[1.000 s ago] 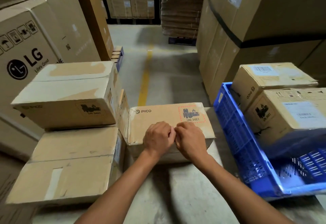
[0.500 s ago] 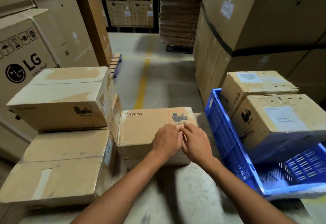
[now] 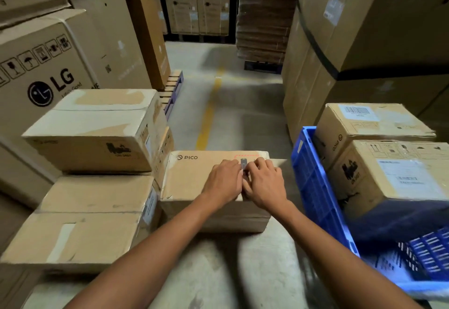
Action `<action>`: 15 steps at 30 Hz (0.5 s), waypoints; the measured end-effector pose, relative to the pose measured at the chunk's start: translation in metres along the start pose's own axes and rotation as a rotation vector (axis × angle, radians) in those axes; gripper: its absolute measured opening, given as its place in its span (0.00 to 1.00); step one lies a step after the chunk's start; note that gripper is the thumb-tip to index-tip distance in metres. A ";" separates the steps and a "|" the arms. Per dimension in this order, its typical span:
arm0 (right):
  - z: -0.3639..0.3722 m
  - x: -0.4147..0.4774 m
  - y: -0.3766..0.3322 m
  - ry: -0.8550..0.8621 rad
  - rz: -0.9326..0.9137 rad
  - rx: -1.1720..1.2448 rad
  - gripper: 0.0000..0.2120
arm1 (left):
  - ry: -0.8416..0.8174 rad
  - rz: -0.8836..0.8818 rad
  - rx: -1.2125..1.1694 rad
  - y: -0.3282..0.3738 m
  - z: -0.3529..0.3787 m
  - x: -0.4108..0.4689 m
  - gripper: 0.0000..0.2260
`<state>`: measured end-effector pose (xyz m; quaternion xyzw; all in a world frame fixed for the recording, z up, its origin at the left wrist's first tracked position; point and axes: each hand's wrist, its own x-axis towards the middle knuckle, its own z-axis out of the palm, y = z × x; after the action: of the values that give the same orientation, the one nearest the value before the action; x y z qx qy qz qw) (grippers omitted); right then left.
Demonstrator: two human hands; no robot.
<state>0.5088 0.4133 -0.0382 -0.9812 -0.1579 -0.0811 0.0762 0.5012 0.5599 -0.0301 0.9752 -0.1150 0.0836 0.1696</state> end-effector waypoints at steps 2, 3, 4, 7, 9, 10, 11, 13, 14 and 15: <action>0.002 0.001 -0.001 0.036 0.026 0.017 0.18 | -0.029 0.025 -0.016 -0.009 -0.004 0.001 0.09; 0.002 0.001 -0.004 0.055 0.054 0.031 0.18 | -0.033 0.029 -0.030 -0.015 -0.005 0.000 0.09; 0.002 0.001 -0.007 0.070 0.089 0.047 0.18 | -0.018 0.019 -0.038 -0.020 -0.006 -0.002 0.09; 0.003 -0.004 -0.009 0.037 0.215 0.137 0.21 | 0.086 -0.195 0.057 -0.035 -0.011 -0.015 0.14; 0.005 -0.005 -0.005 -0.046 0.321 0.272 0.26 | 0.132 -0.426 0.104 -0.048 -0.017 -0.025 0.19; 0.006 -0.007 -0.003 -0.070 0.352 0.325 0.28 | 0.126 -0.535 0.090 -0.056 -0.021 -0.031 0.22; 0.007 -0.009 -0.003 -0.063 0.365 0.353 0.29 | 0.115 -0.625 0.052 -0.062 -0.024 -0.035 0.25; 0.007 -0.018 -0.005 0.005 0.377 0.382 0.28 | 0.116 -0.724 -0.047 -0.072 -0.031 -0.040 0.28; 0.007 -0.022 -0.006 0.045 0.381 0.394 0.28 | 0.125 -0.737 -0.082 -0.074 -0.033 -0.042 0.28; 0.006 -0.026 -0.006 0.078 0.387 0.409 0.27 | 0.136 -0.732 -0.106 -0.075 -0.034 -0.043 0.29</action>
<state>0.4830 0.4121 -0.0485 -0.9535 0.0225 -0.0692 0.2925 0.4747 0.6487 -0.0305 0.9339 0.2484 0.0760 0.2457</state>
